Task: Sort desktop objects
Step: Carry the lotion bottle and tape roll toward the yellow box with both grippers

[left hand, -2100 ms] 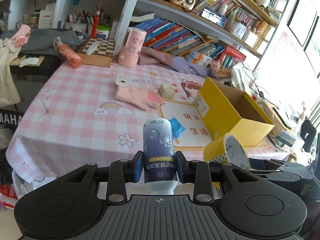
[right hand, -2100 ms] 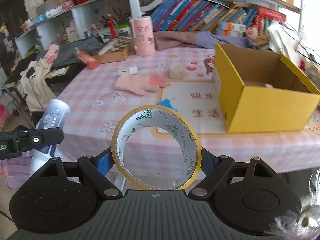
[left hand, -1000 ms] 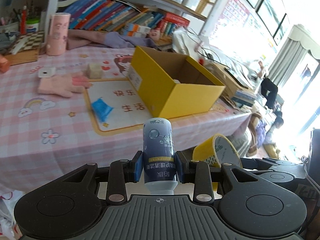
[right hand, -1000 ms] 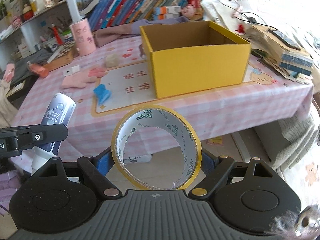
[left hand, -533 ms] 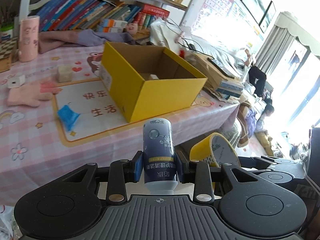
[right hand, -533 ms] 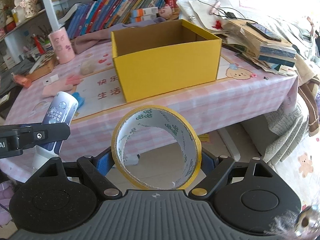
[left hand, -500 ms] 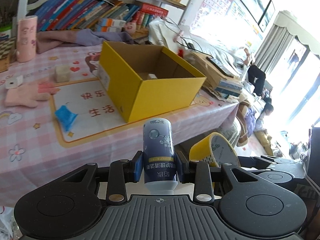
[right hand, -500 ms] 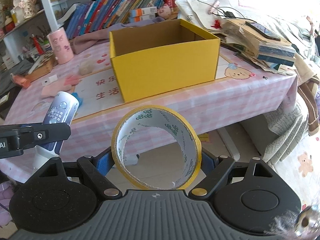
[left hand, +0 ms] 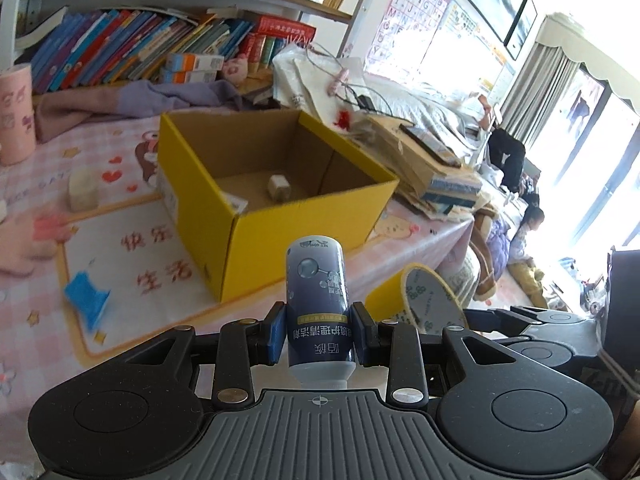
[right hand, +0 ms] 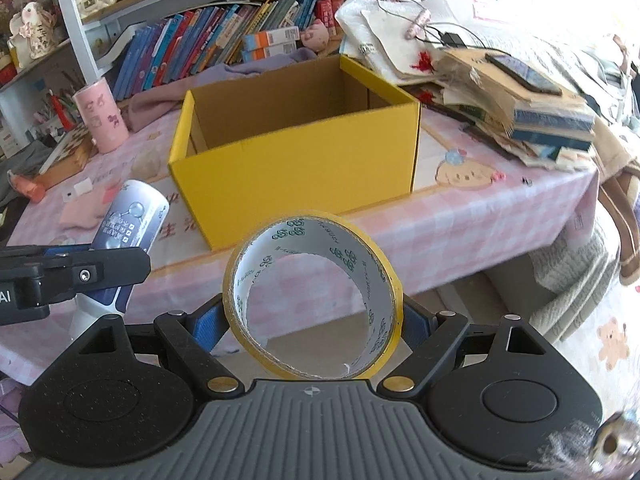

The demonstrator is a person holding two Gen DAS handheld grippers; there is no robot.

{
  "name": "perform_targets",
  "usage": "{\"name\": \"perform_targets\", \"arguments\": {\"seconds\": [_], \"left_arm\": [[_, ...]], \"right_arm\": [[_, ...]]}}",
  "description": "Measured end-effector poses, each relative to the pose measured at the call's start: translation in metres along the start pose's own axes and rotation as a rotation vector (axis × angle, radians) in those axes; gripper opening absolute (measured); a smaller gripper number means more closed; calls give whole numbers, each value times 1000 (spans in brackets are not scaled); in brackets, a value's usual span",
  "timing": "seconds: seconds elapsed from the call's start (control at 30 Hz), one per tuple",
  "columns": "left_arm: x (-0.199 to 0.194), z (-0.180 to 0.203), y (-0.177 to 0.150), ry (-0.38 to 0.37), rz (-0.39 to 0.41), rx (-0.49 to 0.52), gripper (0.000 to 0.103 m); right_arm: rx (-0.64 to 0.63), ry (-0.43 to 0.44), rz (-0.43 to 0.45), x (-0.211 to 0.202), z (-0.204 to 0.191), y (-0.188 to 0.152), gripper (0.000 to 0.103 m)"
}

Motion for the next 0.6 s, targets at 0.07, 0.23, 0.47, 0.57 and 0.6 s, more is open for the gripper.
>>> {"name": "perform_targets", "arguments": {"seconds": [0.07,0.23,0.47,0.57,0.6], "left_arm": [[6,3,9,0,12,1,32],[22,12,35,9,46,9,32],[38,22,69,64,109,3,32],[44,22,81,102,137,-7,32],[46,22,85,114,145,-10,32]], "right_arm": [[-13,6,6,5,5,10,84],[-47,21,40,15,16,39,84],[-114,80,110,25,32,87,84],[-174,111,139,29,35,108,84],[-201,119,151,32,35,115,84]]}}
Point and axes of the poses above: each gripper's, at about its wrist camera, not at the fingertips, and x roughly the way its jaws point, z to its right, y to its top, the point moved 4 cm from there along x, roughly the way its jaws point, and after that the axes turned 2 degrees about -z, right-handed, at the moved point
